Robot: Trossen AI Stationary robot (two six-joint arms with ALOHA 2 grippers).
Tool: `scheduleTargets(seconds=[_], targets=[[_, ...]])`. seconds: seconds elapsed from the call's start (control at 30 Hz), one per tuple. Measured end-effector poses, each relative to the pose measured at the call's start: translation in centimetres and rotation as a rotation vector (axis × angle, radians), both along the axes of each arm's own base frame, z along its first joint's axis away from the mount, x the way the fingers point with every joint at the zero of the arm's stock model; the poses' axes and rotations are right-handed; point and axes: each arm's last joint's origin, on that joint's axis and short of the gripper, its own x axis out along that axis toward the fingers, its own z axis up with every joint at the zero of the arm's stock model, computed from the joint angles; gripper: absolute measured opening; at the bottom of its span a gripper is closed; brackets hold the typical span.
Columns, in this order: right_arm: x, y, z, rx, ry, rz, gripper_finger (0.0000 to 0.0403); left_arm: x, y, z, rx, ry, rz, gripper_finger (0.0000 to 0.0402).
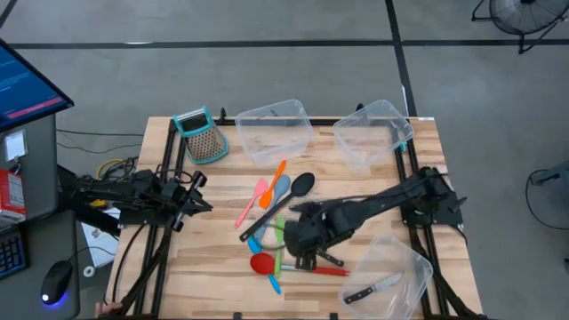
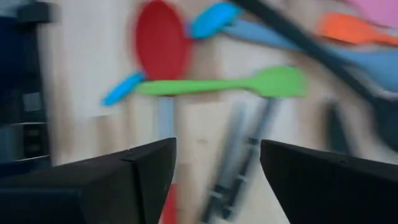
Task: Pick & Place Kitchen Items
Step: Put the bottom red serving spoon into the top left transparent bin
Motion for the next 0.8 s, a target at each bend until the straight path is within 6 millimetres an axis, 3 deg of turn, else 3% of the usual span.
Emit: scheduleTargets(seconds=[0.67,0.8], targets=[[2.2,3.7,-10.1,-0.008,0.239,0.195,0.0230,0.0,0.0,0.0,0.000,-0.003,0.000,0.0008],[2.1,3.9,-10.2,0.020,0.236,0.218,0.0230,0.0,0.0,0.0,0.000,-0.003,0.000,0.0008]])
